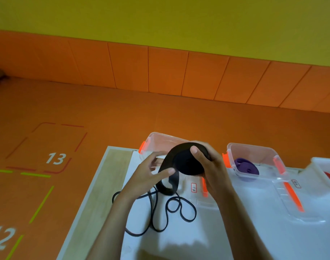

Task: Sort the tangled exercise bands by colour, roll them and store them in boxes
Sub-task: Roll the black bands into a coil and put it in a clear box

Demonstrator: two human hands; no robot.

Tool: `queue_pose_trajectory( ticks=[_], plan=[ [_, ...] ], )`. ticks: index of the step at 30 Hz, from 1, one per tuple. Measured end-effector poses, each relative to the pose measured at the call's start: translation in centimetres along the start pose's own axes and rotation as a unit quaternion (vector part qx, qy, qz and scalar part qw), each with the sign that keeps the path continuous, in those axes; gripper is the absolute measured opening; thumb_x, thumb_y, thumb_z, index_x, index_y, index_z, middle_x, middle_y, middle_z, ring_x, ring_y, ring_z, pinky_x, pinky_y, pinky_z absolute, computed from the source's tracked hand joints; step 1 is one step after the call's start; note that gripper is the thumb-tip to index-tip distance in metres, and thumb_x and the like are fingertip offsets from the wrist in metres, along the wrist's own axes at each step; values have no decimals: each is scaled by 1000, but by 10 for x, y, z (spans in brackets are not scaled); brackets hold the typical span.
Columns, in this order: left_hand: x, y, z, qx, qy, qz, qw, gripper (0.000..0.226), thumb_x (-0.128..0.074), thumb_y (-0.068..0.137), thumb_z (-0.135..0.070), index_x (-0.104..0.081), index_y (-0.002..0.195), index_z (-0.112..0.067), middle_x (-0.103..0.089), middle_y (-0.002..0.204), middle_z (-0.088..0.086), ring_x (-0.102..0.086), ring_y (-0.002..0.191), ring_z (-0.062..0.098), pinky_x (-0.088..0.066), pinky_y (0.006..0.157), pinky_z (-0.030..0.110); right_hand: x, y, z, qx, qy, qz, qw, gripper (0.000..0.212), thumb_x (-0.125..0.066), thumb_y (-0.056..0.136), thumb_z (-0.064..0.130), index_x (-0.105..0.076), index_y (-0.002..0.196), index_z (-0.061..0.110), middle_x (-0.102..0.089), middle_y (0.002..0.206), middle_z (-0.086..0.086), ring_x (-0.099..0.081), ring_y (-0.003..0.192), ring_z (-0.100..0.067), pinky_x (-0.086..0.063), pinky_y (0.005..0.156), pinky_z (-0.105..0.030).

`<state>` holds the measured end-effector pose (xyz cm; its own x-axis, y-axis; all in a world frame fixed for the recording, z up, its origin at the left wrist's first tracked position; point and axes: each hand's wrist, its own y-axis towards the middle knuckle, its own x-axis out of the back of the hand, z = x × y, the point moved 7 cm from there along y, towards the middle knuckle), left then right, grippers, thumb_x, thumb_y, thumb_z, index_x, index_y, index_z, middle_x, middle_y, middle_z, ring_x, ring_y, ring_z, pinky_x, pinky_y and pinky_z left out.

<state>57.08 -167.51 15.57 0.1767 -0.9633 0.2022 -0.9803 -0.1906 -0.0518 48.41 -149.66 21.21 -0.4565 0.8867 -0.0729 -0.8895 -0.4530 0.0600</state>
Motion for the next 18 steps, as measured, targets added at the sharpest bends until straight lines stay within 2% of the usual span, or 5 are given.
queue_pose_trajectory(
  ticks=[4, 8, 11, 16, 18],
  plan=[
    [-2, -9, 63, 112, -17, 14, 993, 45, -82, 79, -58, -70, 120, -42, -71, 125, -24, -66, 116, -4, -49, 91, 21, 9, -1, -4, -23, 10, -28, 999, 36, -73, 88, 46, -74, 115, 22, -73, 113, -11, -68, 110, -36, -58, 92, -59],
    [-4, -13, 107, 161, -60, -104, 980, 14, -83, 91, -12, -73, 101, -12, -76, 107, 3, -77, 94, 25, -64, 91, 47, 12, -4, -5, -33, 31, -49, 998, 36, -73, 87, 48, -75, 114, 24, -73, 114, -11, -68, 111, -35, -58, 91, -59],
    [-9, -19, 124, 211, -110, -145, 960, 28, -76, 95, -5, -62, 72, -9, -75, 89, 15, -76, 92, 35, -66, 87, 45, 16, -4, -10, -46, 48, -69, 995, 30, -72, 89, 43, -75, 113, 25, -73, 113, -9, -69, 111, -33, -62, 86, -55],
    [-7, -30, 125, 214, -489, -92, 841, 34, -67, 99, -10, -66, 126, 10, -75, 114, 21, -76, 108, 29, -64, 90, 36, 44, -7, -25, -89, 116, -148, 978, 26, -64, 101, 37, -72, 119, 19, -71, 119, -17, -70, 113, -38, -63, 82, -56],
    [-2, -31, 117, 175, -553, -57, 813, 31, -64, 99, -14, -68, 124, 5, -72, 102, 15, -74, 97, 24, -61, 98, 44, 52, -11, -34, -110, 143, -170, 969, 20, -65, 101, 38, -77, 108, 24, -76, 113, -12, -73, 109, -36, -64, 79, -52]
  ],
)
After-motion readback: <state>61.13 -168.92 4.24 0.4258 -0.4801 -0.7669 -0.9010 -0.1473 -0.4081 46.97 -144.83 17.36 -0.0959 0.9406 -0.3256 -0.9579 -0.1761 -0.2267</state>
